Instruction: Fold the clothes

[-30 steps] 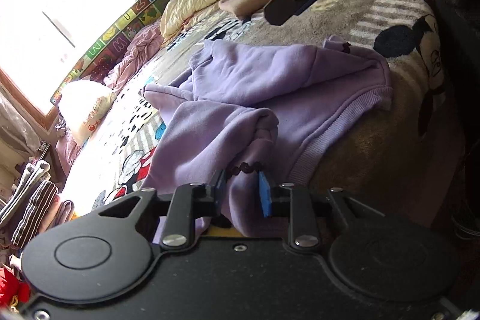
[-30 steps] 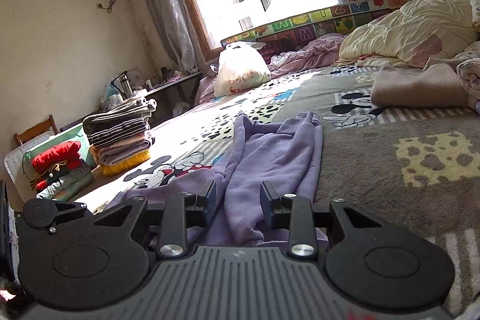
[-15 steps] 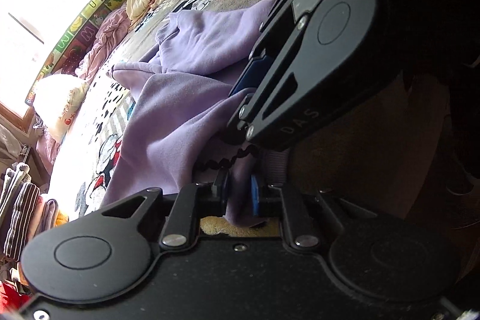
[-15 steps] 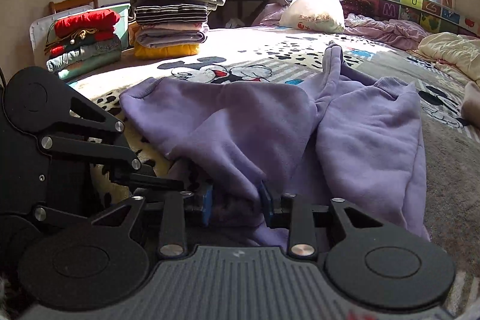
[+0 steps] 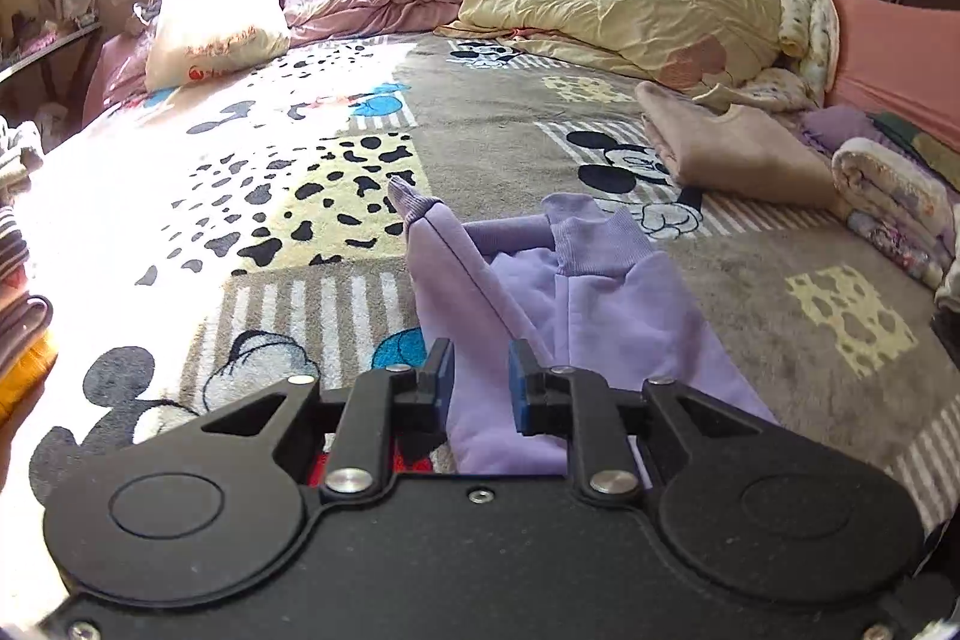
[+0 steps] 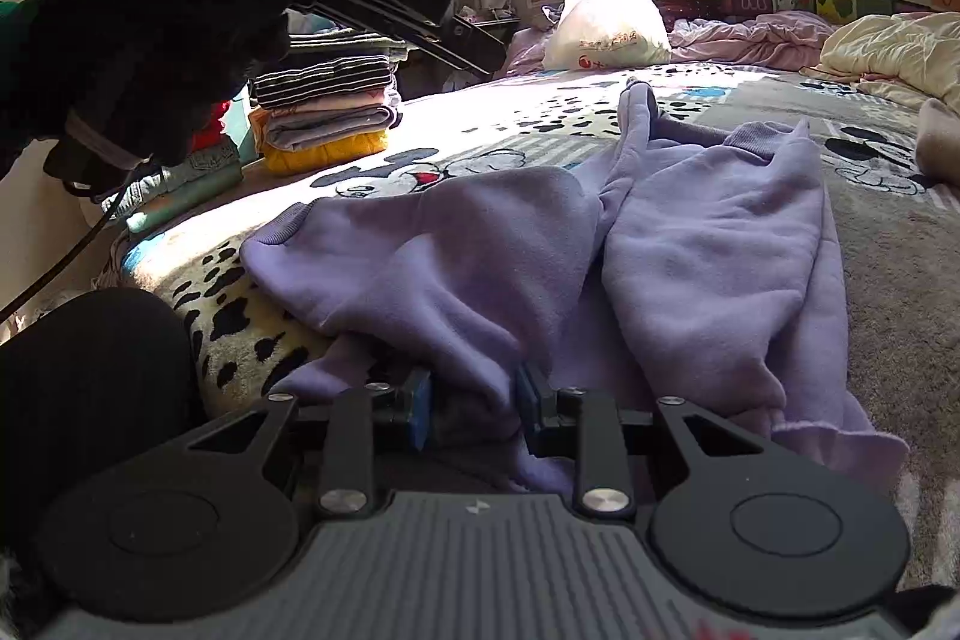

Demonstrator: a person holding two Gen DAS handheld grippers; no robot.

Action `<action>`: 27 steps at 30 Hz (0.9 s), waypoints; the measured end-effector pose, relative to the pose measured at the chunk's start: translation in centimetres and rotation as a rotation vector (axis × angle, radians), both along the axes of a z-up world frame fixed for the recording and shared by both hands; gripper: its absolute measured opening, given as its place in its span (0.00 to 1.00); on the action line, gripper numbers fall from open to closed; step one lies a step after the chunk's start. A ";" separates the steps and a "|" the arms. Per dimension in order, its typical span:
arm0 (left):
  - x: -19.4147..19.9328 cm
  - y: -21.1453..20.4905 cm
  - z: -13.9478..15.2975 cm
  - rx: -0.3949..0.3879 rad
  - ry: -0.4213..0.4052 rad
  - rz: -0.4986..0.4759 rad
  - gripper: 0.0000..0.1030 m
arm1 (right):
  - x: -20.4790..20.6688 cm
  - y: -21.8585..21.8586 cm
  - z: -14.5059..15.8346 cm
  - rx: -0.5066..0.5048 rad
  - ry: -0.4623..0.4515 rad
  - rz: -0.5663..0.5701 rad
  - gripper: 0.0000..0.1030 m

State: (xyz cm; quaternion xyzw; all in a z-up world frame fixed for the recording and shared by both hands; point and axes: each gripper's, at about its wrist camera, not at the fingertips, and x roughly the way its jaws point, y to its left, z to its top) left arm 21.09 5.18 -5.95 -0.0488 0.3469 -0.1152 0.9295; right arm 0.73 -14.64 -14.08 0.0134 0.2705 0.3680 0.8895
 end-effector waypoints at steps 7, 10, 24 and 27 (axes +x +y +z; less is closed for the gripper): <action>9.5 -1.4 -2.6 -0.009 0.067 0.118 0.26 | 0.4 -0.7 0.1 0.058 0.031 0.046 0.29; 10.3 -2.8 -2.7 0.114 0.029 0.139 0.09 | 0.7 -1.0 -0.1 0.077 0.049 0.059 0.29; 16.6 2.3 -2.3 -0.087 0.233 0.231 0.54 | 1.2 -1.5 -0.6 0.109 0.065 0.076 0.29; 19.2 3.6 -3.3 -0.200 0.320 0.217 0.48 | 1.2 -1.4 -0.6 0.111 0.065 0.076 0.29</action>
